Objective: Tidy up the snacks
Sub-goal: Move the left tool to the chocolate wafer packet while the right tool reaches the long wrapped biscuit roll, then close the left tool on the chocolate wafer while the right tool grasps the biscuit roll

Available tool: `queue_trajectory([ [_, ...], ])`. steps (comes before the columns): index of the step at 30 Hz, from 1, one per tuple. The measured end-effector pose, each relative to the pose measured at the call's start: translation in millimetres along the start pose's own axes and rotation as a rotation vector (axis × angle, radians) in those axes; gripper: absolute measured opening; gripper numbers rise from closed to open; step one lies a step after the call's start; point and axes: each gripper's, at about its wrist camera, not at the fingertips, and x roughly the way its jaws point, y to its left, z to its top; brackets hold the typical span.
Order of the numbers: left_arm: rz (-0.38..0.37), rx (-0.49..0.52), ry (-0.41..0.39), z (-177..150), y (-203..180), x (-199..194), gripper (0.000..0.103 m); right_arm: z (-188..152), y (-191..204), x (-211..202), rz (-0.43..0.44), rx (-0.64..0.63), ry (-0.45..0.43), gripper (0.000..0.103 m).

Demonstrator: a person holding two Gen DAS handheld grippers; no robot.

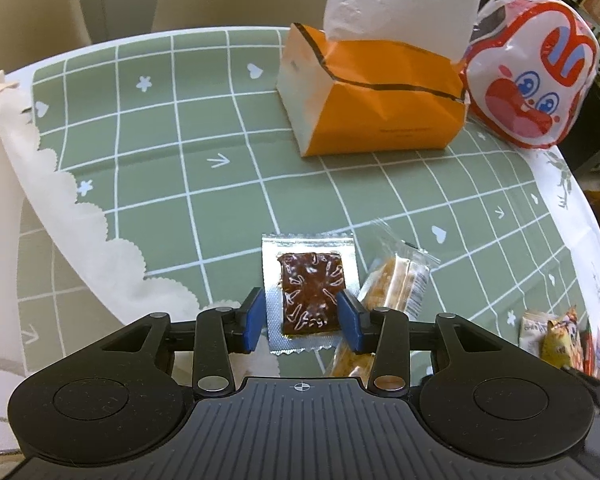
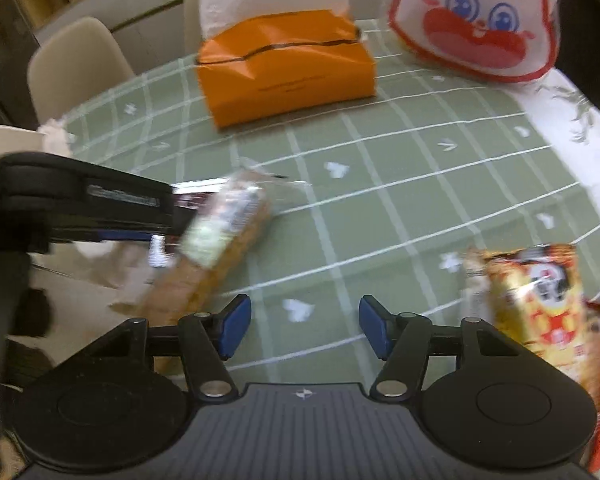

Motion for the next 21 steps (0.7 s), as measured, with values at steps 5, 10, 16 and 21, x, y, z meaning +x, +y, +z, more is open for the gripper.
queue_trajectory([
  [5, -0.034, -0.047, -0.089, 9.4, 7.7, -26.8, 0.045, 6.9, -30.2, -16.8, 0.108, 0.097, -0.022, 0.058],
  [10, 0.03, -0.059, -0.194, 13.3, 14.0, -61.0, 0.045, 2.9, 2.7, -29.1, 0.218, 0.095, -0.072, 0.059],
  [16, 0.04, -0.105, -0.186, 6.8, 25.7, -60.0, 0.045, -5.6, 43.5, 4.4, 0.202, 0.05, -0.062, 0.067],
  [21, 0.011, -0.111, -0.114, 4.6, 16.5, -28.6, 0.045, -6.4, 21.4, -8.7, 0.173, -0.014, -0.059, 0.055],
])
